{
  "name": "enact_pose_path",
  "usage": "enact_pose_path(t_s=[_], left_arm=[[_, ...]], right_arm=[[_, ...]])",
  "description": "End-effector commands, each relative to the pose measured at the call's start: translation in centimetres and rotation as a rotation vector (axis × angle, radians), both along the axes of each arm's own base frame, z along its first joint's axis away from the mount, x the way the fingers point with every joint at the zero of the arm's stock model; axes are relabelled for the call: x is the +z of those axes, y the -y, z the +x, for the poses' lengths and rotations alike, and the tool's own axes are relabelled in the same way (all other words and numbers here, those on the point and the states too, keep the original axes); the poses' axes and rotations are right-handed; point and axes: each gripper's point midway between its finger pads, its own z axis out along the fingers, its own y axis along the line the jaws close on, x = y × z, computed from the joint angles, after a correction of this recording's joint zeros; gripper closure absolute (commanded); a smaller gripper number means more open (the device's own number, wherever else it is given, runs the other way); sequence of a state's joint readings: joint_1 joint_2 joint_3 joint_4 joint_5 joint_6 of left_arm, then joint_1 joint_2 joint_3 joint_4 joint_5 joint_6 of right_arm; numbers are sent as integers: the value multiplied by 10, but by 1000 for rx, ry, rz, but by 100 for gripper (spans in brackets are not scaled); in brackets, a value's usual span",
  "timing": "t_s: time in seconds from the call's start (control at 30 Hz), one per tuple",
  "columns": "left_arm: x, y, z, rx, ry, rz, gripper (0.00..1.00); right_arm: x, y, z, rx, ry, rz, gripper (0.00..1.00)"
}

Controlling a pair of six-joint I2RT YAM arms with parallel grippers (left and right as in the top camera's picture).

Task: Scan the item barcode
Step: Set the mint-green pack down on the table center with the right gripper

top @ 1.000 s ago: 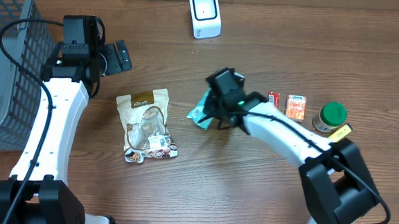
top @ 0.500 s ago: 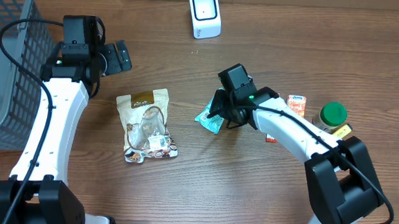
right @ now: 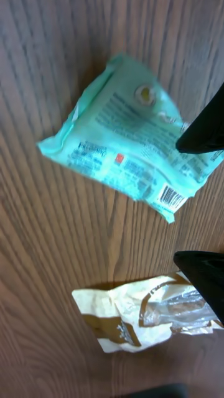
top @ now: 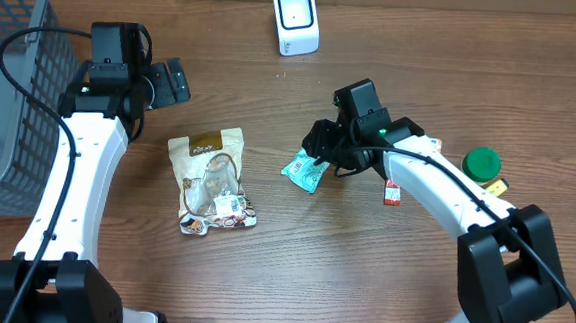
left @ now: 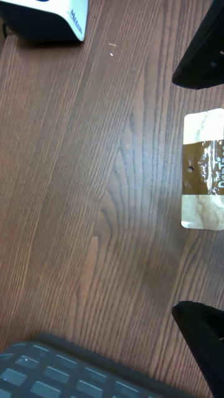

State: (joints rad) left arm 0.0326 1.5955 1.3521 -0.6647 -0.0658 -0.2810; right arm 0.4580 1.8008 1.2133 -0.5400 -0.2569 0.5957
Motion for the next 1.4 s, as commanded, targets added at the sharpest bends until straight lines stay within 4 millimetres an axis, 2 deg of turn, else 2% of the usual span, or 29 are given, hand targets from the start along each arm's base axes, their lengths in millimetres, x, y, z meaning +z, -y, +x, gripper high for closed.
enact_pose_path(t_s=[0.0,0.3,0.5,0.57,0.63,0.8,0.93,1.03,1.37], left_arm=[[-1,-3,0,6,-2,15,0],[-1,-3,0,6,-2,15,0],[-1,-3,0,6,-2,15,0],[-1,-3,0,6,-2,15,0],[-1,-3,0,6,-2,15,0],[-1,-3,0,6,-2,15,0],[-1,-3,0,6,-2,15,0],[-1,-3,0,6,-2,15,0],[0,-3,2,7,4,15,0]], right_arm=[[-14,-2,-3,27,-15,5,49],[-44,-2,4,24,-51,32,50],[-78,-2,-1,24,-123,20,60],[-80,-1,-3,24,-134,15,62],[-73,-5,-1,35,-120,38,62],[-22,-29,9,102,-30,178,59],[11,-32,14,113,38,213,56],[16,-32,13,113,44,215,56],[16,-27,15,117,51,208,56]])
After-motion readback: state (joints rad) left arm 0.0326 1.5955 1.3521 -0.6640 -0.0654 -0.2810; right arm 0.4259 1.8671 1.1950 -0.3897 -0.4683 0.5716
